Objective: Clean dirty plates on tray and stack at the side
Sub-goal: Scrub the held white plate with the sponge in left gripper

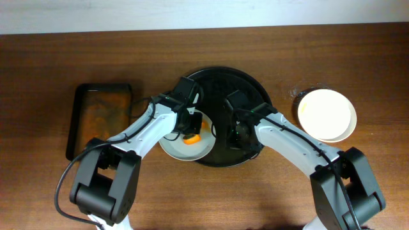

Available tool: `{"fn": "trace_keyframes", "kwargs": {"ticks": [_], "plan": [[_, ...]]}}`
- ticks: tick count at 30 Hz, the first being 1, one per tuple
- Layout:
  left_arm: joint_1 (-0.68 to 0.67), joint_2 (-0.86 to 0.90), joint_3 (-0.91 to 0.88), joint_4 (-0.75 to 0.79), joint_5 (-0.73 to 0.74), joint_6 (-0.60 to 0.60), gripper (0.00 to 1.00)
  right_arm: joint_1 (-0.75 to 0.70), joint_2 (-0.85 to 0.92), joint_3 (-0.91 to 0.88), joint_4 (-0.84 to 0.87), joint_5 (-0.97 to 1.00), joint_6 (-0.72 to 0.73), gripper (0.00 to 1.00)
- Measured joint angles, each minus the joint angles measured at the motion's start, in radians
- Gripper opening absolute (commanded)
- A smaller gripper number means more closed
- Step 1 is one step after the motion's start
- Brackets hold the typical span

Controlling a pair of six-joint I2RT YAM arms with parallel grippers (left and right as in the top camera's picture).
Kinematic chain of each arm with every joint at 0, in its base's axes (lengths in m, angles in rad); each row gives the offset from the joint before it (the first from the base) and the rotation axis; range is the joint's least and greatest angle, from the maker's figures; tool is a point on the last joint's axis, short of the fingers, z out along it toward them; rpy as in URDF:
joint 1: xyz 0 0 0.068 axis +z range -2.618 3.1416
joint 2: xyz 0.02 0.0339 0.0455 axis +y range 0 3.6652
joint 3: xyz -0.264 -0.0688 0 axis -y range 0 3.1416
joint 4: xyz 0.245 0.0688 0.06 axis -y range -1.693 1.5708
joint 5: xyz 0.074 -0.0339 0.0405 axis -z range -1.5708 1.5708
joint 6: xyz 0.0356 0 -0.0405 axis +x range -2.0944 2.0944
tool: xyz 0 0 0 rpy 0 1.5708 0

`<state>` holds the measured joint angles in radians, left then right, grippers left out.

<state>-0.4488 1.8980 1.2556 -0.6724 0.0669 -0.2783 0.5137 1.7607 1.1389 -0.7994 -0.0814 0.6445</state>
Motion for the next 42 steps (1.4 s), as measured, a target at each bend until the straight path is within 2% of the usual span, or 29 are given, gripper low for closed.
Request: {"fn": "trace_keyframes", "kwargs": {"ticks": [3, 4, 6, 8, 11, 15, 19, 27, 42], "plan": [[0.000, -0.004, 0.000, -0.012, -0.033, -0.019, 0.00, 0.000, 0.000, 0.001, 0.092, -0.080, -0.021, 0.30], [0.000, -0.004, 0.000, -0.013, -0.036, -0.026, 0.00, 0.000, 0.000, 0.001, 0.124, -0.112, -0.026, 0.33], [0.000, -0.004, 0.000, -0.013, -0.041, -0.033, 0.00, 0.000, 0.000, 0.003, 0.169, -0.174, -0.033, 0.33], [0.000, -0.004, 0.000, -0.013, -0.042, -0.036, 0.00, 0.003, 0.000, 0.003, 0.178, -0.201, -0.027, 0.32], [0.000, -0.004, 0.000, -0.013, -0.042, -0.037, 0.00, 0.016, 0.003, 0.003, 0.187, -0.229, 0.013, 0.24], [0.000, -0.004, 0.000, -0.013, -0.042, -0.037, 0.00, 0.050, 0.050, 0.003, 0.208, -0.246, 0.077, 0.21], [0.000, -0.004, 0.000, -0.015, -0.049, -0.040, 0.00, 0.084, 0.105, 0.003, 0.230, -0.256, 0.123, 0.04], [0.003, -0.004, 0.000, -0.023, -0.067, -0.040, 0.00, 0.085, 0.119, 0.011, 0.228, -0.255, 0.195, 0.04], [0.010, -0.009, 0.000, -0.050, -0.117, -0.092, 0.00, 0.020, 0.119, 0.031, 0.080, -0.243, 0.155, 0.04]]}}
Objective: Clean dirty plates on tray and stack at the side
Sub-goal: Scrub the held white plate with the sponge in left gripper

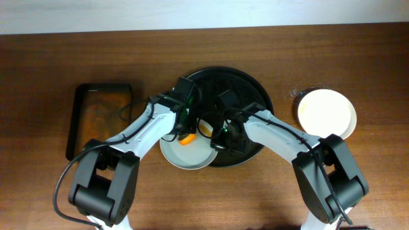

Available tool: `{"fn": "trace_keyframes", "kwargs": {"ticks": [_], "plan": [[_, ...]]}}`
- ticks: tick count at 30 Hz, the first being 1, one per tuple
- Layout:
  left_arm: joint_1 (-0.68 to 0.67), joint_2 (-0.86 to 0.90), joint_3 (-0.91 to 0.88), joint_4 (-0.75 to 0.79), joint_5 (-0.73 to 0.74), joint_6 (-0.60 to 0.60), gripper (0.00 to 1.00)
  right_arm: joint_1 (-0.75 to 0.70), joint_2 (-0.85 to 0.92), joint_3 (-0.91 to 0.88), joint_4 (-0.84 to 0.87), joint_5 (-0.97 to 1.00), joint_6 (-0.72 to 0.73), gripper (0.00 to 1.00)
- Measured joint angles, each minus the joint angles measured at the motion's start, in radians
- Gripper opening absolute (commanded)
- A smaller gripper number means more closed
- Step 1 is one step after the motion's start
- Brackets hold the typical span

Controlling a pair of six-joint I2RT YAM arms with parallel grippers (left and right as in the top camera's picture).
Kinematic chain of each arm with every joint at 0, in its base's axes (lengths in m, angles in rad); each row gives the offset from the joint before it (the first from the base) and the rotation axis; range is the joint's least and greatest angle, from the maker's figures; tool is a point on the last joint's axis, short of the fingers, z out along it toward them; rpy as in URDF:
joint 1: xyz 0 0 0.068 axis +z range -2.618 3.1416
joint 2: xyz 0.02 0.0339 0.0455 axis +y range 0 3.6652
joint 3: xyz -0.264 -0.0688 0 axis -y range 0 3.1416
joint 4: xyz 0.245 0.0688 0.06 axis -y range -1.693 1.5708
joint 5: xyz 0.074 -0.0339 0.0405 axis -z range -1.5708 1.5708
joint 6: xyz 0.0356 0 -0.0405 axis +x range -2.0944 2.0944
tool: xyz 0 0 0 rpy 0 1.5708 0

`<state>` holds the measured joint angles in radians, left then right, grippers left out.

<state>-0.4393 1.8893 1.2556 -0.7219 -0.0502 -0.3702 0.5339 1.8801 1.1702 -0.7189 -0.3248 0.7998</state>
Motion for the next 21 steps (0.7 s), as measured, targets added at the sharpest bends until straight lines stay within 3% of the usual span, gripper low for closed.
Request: {"fn": "trace_keyframes", "kwargs": {"ticks": [7, 14, 21], "plan": [[0.019, -0.041, -0.009, -0.029, -0.068, -0.042, 0.00, -0.003, 0.000, 0.002, -0.015, -0.002, -0.018, 0.04], [0.037, -0.233, -0.016, -0.035, -0.219, -0.047, 0.00, -0.020, 0.003, 0.001, -0.047, 0.005, -0.019, 0.04], [0.039, -0.320, -0.016, -0.064, -0.238, -0.047, 0.00, -0.026, -0.036, 0.002, -0.102, 0.085, -0.041, 0.04]]}}
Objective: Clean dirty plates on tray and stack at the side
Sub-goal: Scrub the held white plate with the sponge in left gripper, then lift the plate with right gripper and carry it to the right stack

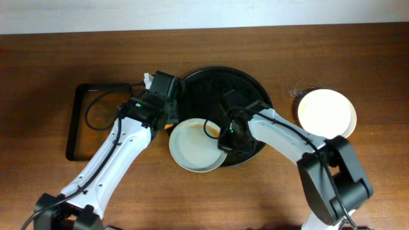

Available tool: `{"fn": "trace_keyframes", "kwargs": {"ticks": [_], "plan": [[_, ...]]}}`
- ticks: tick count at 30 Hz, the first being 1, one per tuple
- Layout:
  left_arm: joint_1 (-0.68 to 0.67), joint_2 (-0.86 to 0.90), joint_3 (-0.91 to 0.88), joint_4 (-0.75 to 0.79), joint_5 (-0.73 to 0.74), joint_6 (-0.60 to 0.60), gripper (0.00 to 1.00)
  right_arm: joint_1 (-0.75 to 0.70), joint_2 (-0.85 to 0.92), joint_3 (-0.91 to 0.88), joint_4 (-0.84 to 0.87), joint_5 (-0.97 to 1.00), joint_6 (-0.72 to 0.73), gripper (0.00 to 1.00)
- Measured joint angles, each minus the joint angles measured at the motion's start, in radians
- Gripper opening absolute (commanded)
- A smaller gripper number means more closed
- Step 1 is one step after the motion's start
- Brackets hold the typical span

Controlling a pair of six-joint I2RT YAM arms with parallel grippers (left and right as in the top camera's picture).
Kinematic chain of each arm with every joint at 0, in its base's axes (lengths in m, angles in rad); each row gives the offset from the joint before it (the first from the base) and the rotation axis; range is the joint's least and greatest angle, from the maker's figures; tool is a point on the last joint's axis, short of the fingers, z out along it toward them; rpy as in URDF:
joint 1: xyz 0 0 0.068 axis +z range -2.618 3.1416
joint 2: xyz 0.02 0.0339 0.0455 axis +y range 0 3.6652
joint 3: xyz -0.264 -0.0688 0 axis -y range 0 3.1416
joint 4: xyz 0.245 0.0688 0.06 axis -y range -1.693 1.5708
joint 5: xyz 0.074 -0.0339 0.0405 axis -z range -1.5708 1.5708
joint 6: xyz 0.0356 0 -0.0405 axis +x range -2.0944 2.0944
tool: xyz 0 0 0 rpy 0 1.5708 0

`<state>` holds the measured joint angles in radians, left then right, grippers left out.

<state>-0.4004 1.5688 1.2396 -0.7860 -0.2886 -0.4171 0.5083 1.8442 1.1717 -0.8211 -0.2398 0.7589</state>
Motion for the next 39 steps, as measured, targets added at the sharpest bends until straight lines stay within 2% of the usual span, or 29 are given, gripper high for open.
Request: {"fn": "trace_keyframes", "kwargs": {"ticks": [6, 10, 15, 23, 30, 39], "plan": [[0.000, 0.000, 0.000, 0.000, 0.031, 0.000, 0.00, -0.004, -0.051, 0.011, -0.069, 0.121, -0.038, 0.04], [0.000, 0.000, 0.000, -0.009, 0.031, 0.000, 0.00, -0.004, -0.067, 0.074, -0.184, 0.229, -0.096, 0.04], [0.000, 0.000, 0.000, -0.011, 0.035, 0.000, 0.00, -0.004, -0.067, 0.218, -0.403, 0.441, -0.158, 0.04], [0.021, 0.000, 0.000, -0.011, 0.038, 0.000, 0.00, -0.004, -0.070, 0.457, -0.625, 0.694, -0.243, 0.04], [0.027, 0.000, 0.000, -0.010, 0.038, 0.000, 0.00, -0.004, -0.072, 0.514, -0.740, 0.880, -0.343, 0.04], [0.027, 0.000, 0.000, -0.006, 0.040, 0.000, 0.00, 0.008, -0.072, 0.514, -0.769, 1.072, -0.359, 0.04]]}}
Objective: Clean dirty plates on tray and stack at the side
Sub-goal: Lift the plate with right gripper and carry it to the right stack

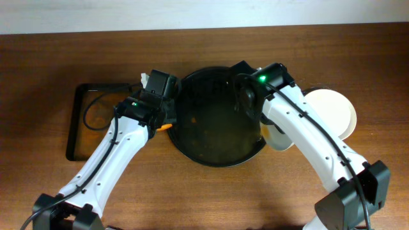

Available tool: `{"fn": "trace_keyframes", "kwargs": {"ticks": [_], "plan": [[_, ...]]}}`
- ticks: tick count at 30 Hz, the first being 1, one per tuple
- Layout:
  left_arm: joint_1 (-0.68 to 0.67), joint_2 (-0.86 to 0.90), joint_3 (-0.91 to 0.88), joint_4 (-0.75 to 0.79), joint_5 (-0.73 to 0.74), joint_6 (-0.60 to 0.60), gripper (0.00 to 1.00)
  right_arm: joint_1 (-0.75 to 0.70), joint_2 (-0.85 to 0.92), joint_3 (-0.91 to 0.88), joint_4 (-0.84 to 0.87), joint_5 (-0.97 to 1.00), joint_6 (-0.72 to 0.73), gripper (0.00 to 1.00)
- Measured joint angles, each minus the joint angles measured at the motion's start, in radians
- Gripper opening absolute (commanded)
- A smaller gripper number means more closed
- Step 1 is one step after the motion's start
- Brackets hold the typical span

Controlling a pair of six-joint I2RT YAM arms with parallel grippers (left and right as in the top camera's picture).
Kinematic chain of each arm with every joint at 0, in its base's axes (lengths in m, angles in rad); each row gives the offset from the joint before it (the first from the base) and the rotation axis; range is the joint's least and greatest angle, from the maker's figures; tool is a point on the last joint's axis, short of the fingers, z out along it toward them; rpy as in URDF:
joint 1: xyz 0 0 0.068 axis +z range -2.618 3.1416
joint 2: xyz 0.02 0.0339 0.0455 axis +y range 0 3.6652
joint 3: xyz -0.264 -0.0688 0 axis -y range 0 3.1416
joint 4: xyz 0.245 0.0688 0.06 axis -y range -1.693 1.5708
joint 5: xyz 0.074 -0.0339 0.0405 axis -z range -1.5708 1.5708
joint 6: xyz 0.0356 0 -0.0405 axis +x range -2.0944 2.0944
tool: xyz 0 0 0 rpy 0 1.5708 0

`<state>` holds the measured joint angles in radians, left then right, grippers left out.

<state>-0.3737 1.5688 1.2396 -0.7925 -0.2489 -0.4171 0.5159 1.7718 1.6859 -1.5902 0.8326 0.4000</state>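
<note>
The round black tray (pixel 217 118) lies bare in the middle of the table. My left gripper (pixel 163 122) hangs at its left edge, shut on an orange sponge (pixel 165 126) that peeks out beneath it. My right gripper (pixel 262 126) is at the tray's right edge, largely hidden under its own arm. It is shut on a white plate (pixel 276 138), of which only a part shows below the arm. This plate is right beside the stack of white plates (pixel 333 110) at the right.
A black rectangular bin (pixel 77 121) stands at the left, with the left arm's cable looping over it. The right arm reaches across the stack's left side. The table's back edge meets a white wall.
The plate has gone from the tray's front left rim to its right edge, next to the stack, still in my right gripper. My left gripper stays left of the tray with the sponge.
My left gripper first held the orange sponge on a plate at the tray's front left, with my right gripper at the plate's rim. The sponge was still on it later. Then my left gripper was off to the left. Now the plate is beside the stack.
</note>
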Motion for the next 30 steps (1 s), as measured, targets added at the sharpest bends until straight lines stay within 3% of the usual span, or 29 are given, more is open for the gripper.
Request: {"fn": "trace_keyframes", "kwargs": {"ticks": [9, 17, 24, 30], "plan": [[0.000, 0.000, 0.000, 0.000, 0.012, 0.000, 0.00, 0.131, 0.000, 0.000, -0.014, 0.191, -0.010, 0.04], [0.000, 0.000, 0.000, 0.000, 0.014, 0.000, 0.00, 0.153, 0.000, 0.000, -0.014, 0.244, -0.011, 0.04], [0.000, 0.000, 0.000, 0.000, 0.014, 0.000, 0.00, 0.143, 0.000, 0.000, 0.022, 0.213, 0.061, 0.04], [0.000, 0.000, 0.000, -0.005, 0.017, 0.000, 0.00, -0.029, 0.000, 0.000, 0.130, 0.005, 0.095, 0.04]]}}
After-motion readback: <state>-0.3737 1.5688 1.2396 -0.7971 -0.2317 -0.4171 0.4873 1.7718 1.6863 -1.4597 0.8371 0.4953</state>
